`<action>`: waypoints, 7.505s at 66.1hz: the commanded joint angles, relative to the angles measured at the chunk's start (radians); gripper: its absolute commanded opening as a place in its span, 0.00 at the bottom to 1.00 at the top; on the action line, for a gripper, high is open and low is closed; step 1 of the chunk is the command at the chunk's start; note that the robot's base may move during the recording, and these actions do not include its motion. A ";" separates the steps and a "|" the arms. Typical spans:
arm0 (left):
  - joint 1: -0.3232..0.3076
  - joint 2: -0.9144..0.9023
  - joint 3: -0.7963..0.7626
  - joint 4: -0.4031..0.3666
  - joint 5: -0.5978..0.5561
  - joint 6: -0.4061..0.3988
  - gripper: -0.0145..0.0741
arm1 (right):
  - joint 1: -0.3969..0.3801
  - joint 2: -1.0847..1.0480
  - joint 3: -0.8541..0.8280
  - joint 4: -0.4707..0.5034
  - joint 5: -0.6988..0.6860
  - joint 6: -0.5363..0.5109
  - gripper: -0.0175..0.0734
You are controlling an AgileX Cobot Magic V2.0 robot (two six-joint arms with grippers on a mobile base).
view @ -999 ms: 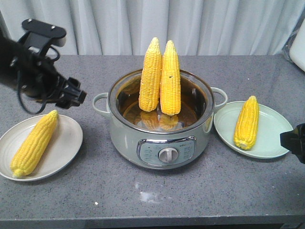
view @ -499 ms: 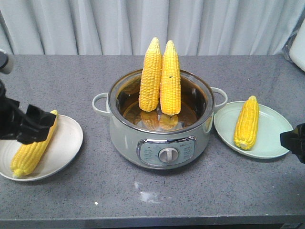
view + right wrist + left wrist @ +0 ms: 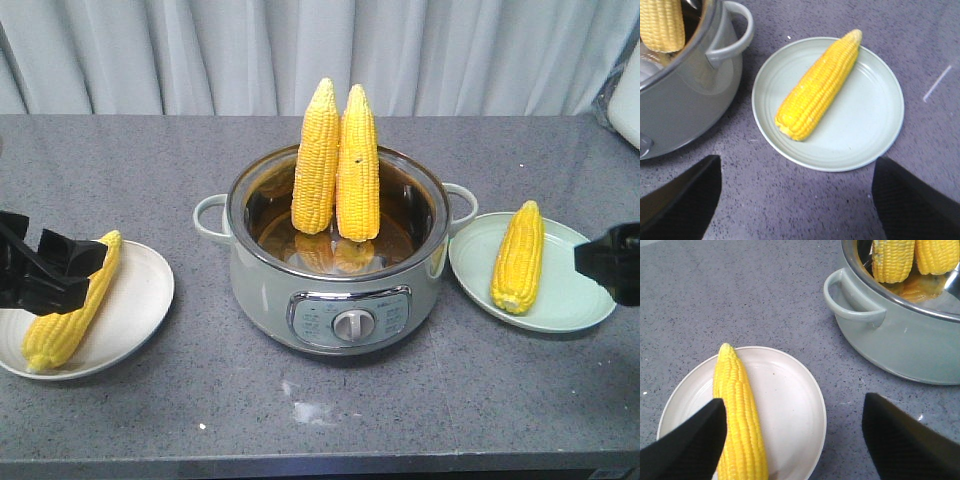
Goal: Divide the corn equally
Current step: 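Reach the right gripper over the pot to the cob nearest it, then grasp the corn cob with the right gripper and lift it out, then reach the left gripper into the pot to the last cob, then grasp the last corn cob with the left gripper and lift it out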
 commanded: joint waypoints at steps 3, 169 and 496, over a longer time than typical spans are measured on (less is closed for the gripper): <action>-0.005 -0.017 -0.025 0.001 -0.066 0.000 0.78 | -0.004 0.052 -0.082 0.081 -0.067 -0.089 0.83; -0.005 -0.017 -0.025 0.001 -0.062 0.000 0.78 | 0.184 0.977 -1.100 0.569 0.124 -0.684 0.42; -0.342 1.091 -1.138 0.349 0.124 -0.554 0.78 | 0.184 -0.271 0.090 0.526 -0.102 -0.481 0.42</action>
